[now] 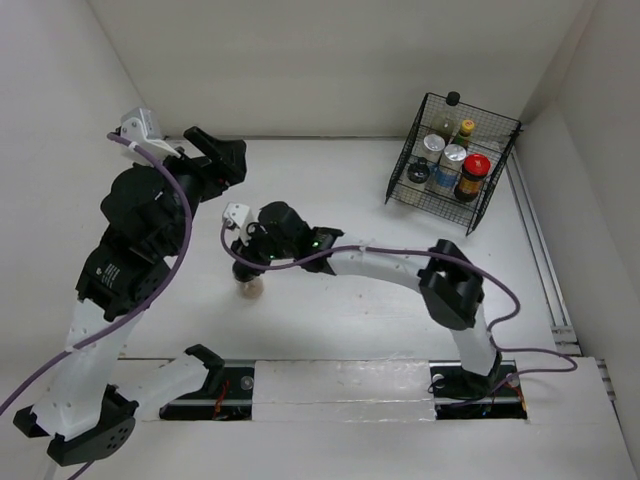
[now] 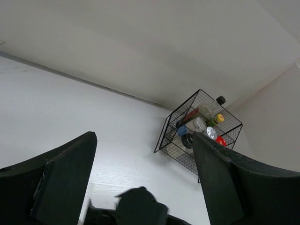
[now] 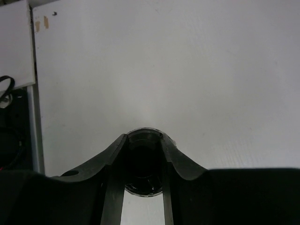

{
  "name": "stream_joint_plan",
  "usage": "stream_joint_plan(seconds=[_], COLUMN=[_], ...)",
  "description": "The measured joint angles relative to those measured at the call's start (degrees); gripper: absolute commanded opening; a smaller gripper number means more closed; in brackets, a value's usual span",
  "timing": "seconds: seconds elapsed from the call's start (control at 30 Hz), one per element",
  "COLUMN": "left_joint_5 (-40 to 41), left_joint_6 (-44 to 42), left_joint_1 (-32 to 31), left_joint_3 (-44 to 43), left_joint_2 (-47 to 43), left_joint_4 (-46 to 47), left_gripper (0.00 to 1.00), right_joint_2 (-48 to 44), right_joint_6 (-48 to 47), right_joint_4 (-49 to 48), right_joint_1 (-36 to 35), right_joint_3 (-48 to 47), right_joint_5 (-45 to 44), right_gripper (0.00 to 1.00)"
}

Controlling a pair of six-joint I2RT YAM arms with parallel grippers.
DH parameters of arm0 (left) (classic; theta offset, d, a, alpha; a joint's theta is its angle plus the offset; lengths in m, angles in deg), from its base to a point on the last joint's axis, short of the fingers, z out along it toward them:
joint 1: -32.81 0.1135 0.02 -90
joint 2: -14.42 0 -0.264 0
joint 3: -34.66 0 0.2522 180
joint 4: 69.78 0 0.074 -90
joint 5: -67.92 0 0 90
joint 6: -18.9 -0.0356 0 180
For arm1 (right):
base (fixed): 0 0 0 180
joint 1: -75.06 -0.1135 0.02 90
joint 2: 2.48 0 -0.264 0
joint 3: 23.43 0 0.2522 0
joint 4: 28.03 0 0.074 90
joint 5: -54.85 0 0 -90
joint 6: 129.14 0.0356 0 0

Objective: Organize the condiment bottles

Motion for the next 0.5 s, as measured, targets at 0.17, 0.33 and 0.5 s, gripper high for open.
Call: stream_joint_plan(seconds=[0.17,0.33,0.5], left_joint_5=[-3.2,-11.2,-17.0], left_joint_6=[0.1,0.4,0.8], left_joint_1=[0.0,0.0,-3.6], left_joint_3=[1.9,3.3,5.7], left_joint_2=[1.7,7.5,18.0], left_joint_4=[4.0,10.9,17.6], left_gripper=[0.83,0.89,0.93], right_joint_2=[-18.7,-43.8,-57.1], right_joint_6=[0.9,2.5,2.5], right_joint_4=[0.7,1.7,6.7], right_joint_1=[3.6,20.0,41.2], right_joint_3=[13.0,24.7,25.5], right_joint_5=[-1.6,-4.9,-11.2], right_gripper=[0.07,0.07,0.04])
